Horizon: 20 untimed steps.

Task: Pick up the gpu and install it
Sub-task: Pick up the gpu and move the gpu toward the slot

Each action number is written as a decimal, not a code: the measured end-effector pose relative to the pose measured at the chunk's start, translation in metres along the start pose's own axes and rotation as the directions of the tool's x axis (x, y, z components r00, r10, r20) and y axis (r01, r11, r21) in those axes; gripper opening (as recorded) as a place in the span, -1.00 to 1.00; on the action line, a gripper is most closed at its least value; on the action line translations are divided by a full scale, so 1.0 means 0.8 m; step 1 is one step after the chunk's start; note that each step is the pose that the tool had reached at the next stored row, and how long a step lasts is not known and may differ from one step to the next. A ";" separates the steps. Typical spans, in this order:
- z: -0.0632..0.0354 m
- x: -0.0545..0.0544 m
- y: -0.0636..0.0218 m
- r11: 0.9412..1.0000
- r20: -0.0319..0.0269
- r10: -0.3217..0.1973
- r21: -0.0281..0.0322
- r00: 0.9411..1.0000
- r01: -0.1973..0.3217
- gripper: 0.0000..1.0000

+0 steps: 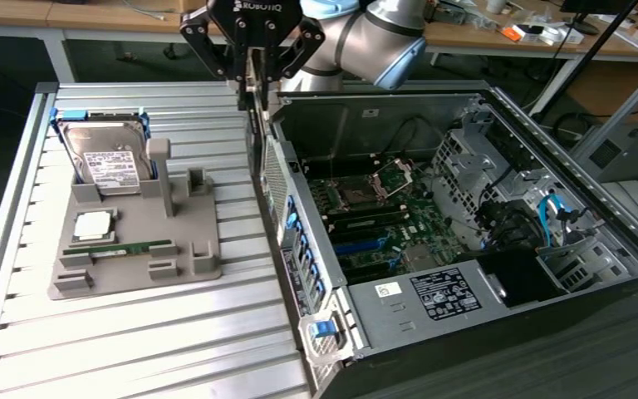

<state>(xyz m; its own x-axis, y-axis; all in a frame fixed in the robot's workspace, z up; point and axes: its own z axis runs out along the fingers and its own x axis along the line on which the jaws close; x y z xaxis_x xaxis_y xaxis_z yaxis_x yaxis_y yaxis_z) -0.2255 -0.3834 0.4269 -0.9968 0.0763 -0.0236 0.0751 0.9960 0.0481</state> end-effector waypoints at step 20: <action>0.001 -0.021 0.002 1.000 0.000 0.000 0.000 1.000 0.000 -0.47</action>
<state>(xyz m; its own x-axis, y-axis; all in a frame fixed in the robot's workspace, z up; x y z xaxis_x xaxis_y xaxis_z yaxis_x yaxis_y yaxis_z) -0.2086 -0.3834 0.4269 -0.9968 0.0763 -0.0235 0.0751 0.9960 0.0481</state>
